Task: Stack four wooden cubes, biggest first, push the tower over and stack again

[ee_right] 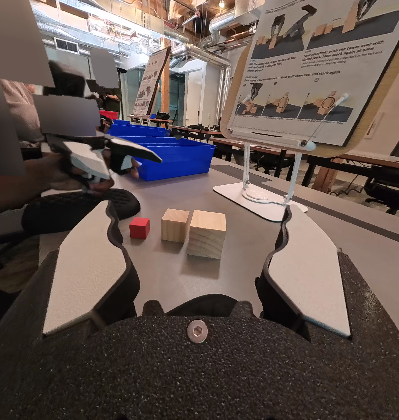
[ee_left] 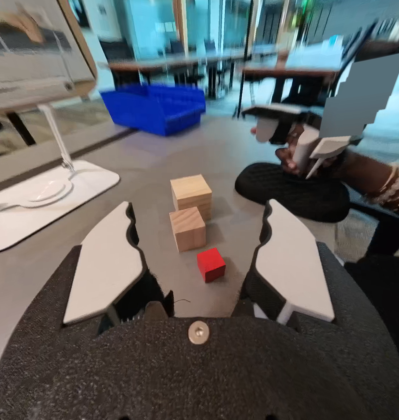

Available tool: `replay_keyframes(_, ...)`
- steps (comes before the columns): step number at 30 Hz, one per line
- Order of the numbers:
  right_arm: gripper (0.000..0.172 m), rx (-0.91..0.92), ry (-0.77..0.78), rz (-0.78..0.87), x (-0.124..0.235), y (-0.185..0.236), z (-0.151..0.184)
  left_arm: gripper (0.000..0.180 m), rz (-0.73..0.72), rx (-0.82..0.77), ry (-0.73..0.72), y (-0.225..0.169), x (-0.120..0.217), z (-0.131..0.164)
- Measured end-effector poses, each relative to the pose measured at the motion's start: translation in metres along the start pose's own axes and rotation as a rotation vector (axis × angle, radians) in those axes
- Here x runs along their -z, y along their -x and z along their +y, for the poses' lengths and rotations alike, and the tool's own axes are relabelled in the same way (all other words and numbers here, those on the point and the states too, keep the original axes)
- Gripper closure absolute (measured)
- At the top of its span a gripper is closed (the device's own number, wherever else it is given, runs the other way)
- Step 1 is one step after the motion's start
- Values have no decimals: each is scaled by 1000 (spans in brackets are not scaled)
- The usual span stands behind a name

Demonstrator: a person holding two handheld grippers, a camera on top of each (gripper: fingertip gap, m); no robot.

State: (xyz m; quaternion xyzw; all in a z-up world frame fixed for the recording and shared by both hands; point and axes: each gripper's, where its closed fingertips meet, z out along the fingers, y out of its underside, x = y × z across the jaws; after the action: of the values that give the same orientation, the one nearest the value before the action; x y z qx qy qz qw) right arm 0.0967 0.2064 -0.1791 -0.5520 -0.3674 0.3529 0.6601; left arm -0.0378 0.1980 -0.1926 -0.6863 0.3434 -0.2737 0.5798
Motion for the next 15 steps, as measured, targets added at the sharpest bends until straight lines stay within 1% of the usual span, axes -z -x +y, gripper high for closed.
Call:
replay_keyframes(2, 39, -4, 6, 2, 0, -1, 1, 78, 13, -4, 197, 2, -20, 10)
replay_keyframes(4, 39, 0, 10, 5, -1, -1, 1, 78, -16, -27, 393, 7, -41, 23)
replay_keyframes(5, 39, 1, 9, 13, -1, -1, 1, 80, -35, -48, 453, 9, -52, 26)
replay_keyframes(7, 39, 2, 10, 32, -1, -4, 2, 87, -28, -59, 530, 6, -74, 30)
replay_keyframes(9, 39, 3, 16, 47, -1, -5, 2, 89, -19, -61, 591, 3, -91, 34)
replay_keyframes(12, 41, 6, 23, 59, -2, -6, 3, 88, -60, -77, 670, 13, -106, 45)
replay_keyframes(14, 41, 11, 22, 64, -1, -6, 3, 87, -38, -28, 712, 13, -113, 55)
replay_keyframes(15, 41, 13, 22, 67, -1, -6, 3, 91, -20, -11, 732, 12, -116, 59)
